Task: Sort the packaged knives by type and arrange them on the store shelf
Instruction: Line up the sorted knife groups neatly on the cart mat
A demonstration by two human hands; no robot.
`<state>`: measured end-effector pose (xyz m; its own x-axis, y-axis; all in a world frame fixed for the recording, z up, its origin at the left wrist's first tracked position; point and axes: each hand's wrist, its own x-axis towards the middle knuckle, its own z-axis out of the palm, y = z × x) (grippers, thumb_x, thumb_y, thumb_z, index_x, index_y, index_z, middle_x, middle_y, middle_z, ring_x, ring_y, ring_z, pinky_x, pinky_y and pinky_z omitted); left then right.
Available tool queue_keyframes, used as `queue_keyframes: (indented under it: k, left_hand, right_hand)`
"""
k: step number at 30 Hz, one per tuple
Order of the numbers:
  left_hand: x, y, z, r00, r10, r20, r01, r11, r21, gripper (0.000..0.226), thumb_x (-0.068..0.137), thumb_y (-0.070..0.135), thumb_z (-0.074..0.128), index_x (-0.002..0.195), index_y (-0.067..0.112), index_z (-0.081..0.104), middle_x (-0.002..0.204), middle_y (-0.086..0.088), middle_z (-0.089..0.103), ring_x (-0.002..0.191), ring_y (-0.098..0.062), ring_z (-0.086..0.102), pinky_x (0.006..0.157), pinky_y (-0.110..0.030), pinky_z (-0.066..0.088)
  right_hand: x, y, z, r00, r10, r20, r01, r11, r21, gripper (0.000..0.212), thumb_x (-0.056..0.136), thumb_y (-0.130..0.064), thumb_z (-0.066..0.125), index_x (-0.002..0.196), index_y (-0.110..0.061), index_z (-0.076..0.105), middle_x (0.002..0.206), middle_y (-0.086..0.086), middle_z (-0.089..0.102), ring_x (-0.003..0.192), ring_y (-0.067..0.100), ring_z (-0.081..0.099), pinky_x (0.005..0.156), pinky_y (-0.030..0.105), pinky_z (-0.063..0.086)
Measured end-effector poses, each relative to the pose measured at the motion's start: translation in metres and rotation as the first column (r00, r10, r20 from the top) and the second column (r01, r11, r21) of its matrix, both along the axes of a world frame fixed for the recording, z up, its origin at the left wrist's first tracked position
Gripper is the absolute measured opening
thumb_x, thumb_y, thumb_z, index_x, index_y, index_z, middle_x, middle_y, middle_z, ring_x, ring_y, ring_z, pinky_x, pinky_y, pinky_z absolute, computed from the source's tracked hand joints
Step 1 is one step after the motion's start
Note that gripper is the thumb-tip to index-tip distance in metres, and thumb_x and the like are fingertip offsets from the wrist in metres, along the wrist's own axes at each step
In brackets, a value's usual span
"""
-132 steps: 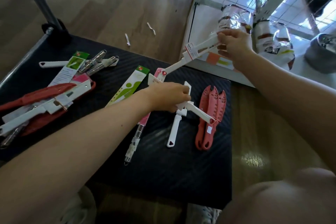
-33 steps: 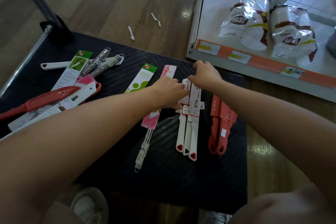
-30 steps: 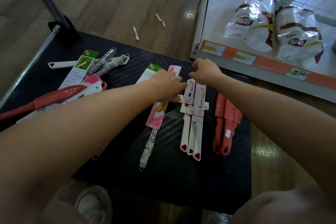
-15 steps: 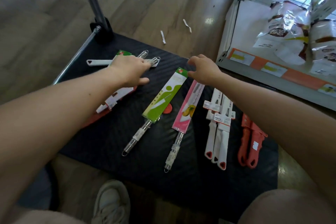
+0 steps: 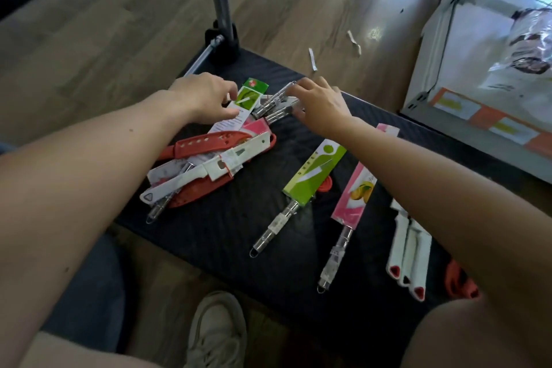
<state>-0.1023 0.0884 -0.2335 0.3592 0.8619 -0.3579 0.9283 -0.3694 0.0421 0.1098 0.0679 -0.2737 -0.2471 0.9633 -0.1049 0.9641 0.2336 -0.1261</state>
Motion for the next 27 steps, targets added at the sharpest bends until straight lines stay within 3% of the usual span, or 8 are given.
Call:
queue_keyframes:
  k: [5,9,13,15,18,23,27]
  left_hand:
    - [-0.012,0.001,-0.007,0.999,-0.035,-0.012,0.032,0.984,-0.174,0.043,0.083,0.048,0.062,0.119,0.026,0.054,0.117,0.001,0.062,0.098,-0.018,0.055,0.086,-0.037,0.049]
    - [-0.014,-0.004,-0.012,0.997,-0.076,-0.028,0.064,0.953,-0.298,0.053,0.075,0.05,0.07,0.12,0.027,0.053,0.121,0.0,0.056,0.108,-0.02,0.053,0.093,-0.038,0.047]
    - [-0.018,-0.005,-0.015,0.997,-0.066,-0.034,0.051,0.941,-0.333,0.061,0.07,0.049,0.074,0.122,0.028,0.049,0.117,0.001,0.053,0.107,-0.02,0.052,0.093,-0.04,0.048]
    - [-0.022,-0.005,-0.016,0.998,-0.059,-0.027,0.046,0.941,-0.335,0.059,0.07,0.045,0.076,0.12,0.027,0.05,0.114,0.002,0.054,0.104,-0.019,0.052,0.091,-0.037,0.048]
    - [-0.024,-0.005,-0.019,0.998,-0.064,-0.018,0.055,0.944,-0.325,0.055,0.069,0.039,0.078,0.115,0.028,0.05,0.106,0.004,0.05,0.099,-0.018,0.051,0.088,-0.036,0.049]
    - [-0.023,-0.006,-0.022,0.995,-0.098,-0.026,0.085,0.943,-0.321,0.04,0.07,0.038,0.077,0.099,0.034,0.05,0.101,0.006,0.052,0.095,-0.017,0.053,0.082,-0.035,0.051]
    - [-0.023,-0.007,-0.023,0.99,-0.132,-0.042,0.114,0.949,-0.295,0.038,0.071,0.041,0.076,0.096,0.033,0.049,0.099,0.007,0.053,0.092,-0.017,0.054,0.076,-0.032,0.049]
  right_hand:
    - [-0.006,-0.001,-0.013,0.989,0.111,0.1,-0.106,0.993,-0.054,0.049,0.092,-0.023,0.053,0.139,-0.027,0.04,0.146,-0.002,0.037,0.133,0.026,0.031,0.108,0.048,0.024]
    - [-0.004,-0.002,-0.015,0.983,0.13,0.128,-0.125,0.991,-0.045,0.05,0.093,-0.019,0.051,0.141,-0.027,0.038,0.146,-0.003,0.038,0.135,0.025,0.03,0.112,0.05,0.019]
    - [-0.013,-0.004,-0.01,0.987,0.163,-0.001,-0.163,0.986,0.042,0.042,0.09,-0.022,0.05,0.132,-0.024,0.05,0.136,0.0,0.049,0.131,0.024,0.036,0.111,0.047,0.022]
    - [-0.021,-0.008,-0.006,0.948,0.304,-0.097,-0.301,0.953,0.042,0.04,0.086,-0.026,0.055,0.126,-0.022,0.058,0.127,0.002,0.056,0.125,0.026,0.042,0.107,0.046,0.029]
    - [-0.034,-0.018,-0.01,0.896,0.43,-0.11,-0.434,0.901,-0.016,0.041,0.083,-0.037,0.062,0.121,-0.022,0.063,0.127,0.0,0.056,0.128,0.024,0.04,0.109,0.042,0.022]
    - [-0.039,-0.023,-0.014,0.908,0.383,-0.171,-0.397,0.916,-0.054,0.043,0.08,-0.047,0.066,0.114,-0.022,0.066,0.125,-0.003,0.054,0.13,0.023,0.031,0.108,0.042,0.014]
    - [-0.038,-0.027,-0.016,0.928,0.309,-0.21,-0.34,0.931,-0.133,0.043,0.079,-0.045,0.069,0.115,-0.022,0.064,0.133,-0.004,0.045,0.133,0.022,0.022,0.108,0.039,0.009]
